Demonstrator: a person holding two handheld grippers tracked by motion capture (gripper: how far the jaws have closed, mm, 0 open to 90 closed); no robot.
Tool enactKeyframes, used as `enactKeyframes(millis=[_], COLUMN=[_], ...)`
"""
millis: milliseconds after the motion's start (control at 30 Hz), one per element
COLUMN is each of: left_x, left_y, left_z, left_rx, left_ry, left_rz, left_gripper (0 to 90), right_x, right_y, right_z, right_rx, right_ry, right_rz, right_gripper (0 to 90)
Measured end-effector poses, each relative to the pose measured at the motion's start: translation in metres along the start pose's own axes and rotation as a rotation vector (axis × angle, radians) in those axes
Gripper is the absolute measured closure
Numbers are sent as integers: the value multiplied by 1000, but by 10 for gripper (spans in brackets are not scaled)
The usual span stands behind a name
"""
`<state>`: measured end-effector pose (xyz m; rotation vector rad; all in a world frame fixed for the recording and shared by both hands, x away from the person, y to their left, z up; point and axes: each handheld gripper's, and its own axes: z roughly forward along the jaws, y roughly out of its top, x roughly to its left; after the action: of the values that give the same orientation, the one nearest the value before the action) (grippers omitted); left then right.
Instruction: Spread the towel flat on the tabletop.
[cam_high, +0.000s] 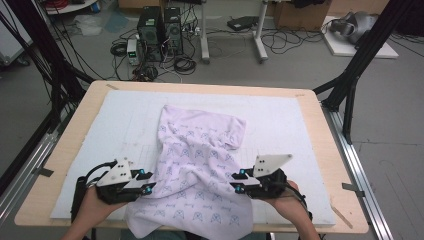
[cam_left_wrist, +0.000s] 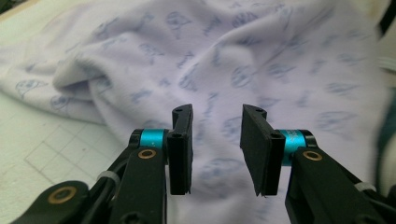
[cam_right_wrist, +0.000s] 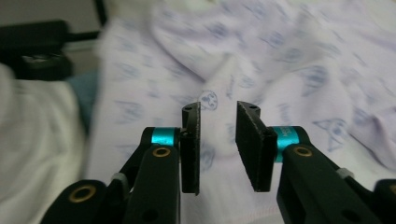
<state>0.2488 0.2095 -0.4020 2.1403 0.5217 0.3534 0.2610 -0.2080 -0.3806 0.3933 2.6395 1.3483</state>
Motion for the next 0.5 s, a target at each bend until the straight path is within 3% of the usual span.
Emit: enactKeyframes(millis=[100, 200, 300, 333, 400, 500], left_x=[12, 18, 19, 20, 18, 15], left_y=[-6, -10, -13, -13, -13, -14], left_z=[21, 38, 51, 51, 51, 47], left_rx=[47, 105, 143, 130, 133, 132], left_ry=[20, 22, 8, -16, -20, -23], left_rz=[-32, -38, -37, -44, -33, -39], left_gripper=[660, 634, 638, 699, 865, 885], right_x=[-19, -31, -33, -33, -33, -29], right_y=[-14, -26, -31, -32, -34, -34], right_z=[21, 40, 56, 57, 57, 57], right_rx=[83, 135, 206, 187, 171, 175], right_ry=[-72, -83, -94, -86, -57, -39], right_rz=[26, 77, 64, 76, 93, 67], right_gripper=[671, 644, 653, 689, 807, 871])
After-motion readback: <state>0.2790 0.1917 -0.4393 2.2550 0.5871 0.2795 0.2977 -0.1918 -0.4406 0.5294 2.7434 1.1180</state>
